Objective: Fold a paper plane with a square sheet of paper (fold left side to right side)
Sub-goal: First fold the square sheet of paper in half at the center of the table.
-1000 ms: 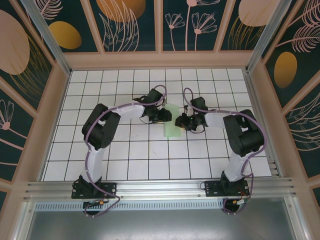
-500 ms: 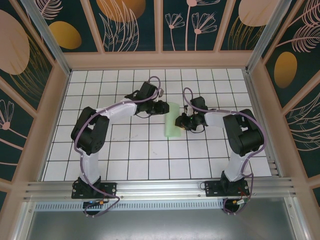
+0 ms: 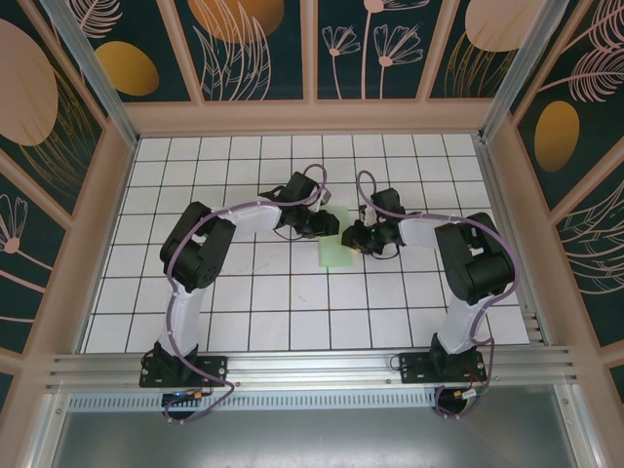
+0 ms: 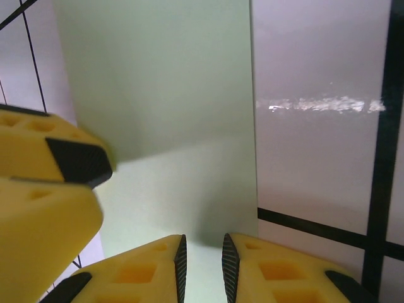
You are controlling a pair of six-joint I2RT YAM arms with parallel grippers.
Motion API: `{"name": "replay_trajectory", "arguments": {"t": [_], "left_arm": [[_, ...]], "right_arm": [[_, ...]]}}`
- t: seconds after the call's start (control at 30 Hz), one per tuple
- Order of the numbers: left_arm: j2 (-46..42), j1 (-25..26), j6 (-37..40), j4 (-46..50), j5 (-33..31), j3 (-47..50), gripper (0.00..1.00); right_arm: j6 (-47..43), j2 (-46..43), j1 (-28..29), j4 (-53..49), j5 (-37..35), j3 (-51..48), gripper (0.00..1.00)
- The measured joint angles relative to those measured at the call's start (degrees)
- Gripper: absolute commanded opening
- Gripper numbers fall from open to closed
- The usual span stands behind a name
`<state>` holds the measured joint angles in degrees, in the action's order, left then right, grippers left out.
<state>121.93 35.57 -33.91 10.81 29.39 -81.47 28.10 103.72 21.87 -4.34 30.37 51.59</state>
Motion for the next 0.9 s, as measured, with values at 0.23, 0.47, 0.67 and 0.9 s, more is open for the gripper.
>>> {"name": "replay_trajectory", "arguments": {"t": [0.23, 0.47, 0.67, 0.9], "left_arm": [[1.49, -0.57, 0.96, 1.05, -1.90, -0.35, 0.35], [1.20, -1.16, 1.11, -0.63, -1.29, 1.05, 0.35], [-1.20, -3.48, 1.60, -2.67, -0.92, 5.18, 0.35], [-4.09, -7.69, 2.62, -1.70, -1.86, 7.52, 0.35]], "right_arm": [[-1.05, 0.22, 0.22, -1.14, -0.52, 0.63, 0.28], [-1.92, 0.33, 0.26, -1.70, -0.74, 0.90, 0.28], [-2.34, 0.33, 0.37, -1.73, -0.85, 0.92, 0.28], [-2.32, 0.33, 0.37, -1.73, -0.83, 0.92, 0.28]]}}
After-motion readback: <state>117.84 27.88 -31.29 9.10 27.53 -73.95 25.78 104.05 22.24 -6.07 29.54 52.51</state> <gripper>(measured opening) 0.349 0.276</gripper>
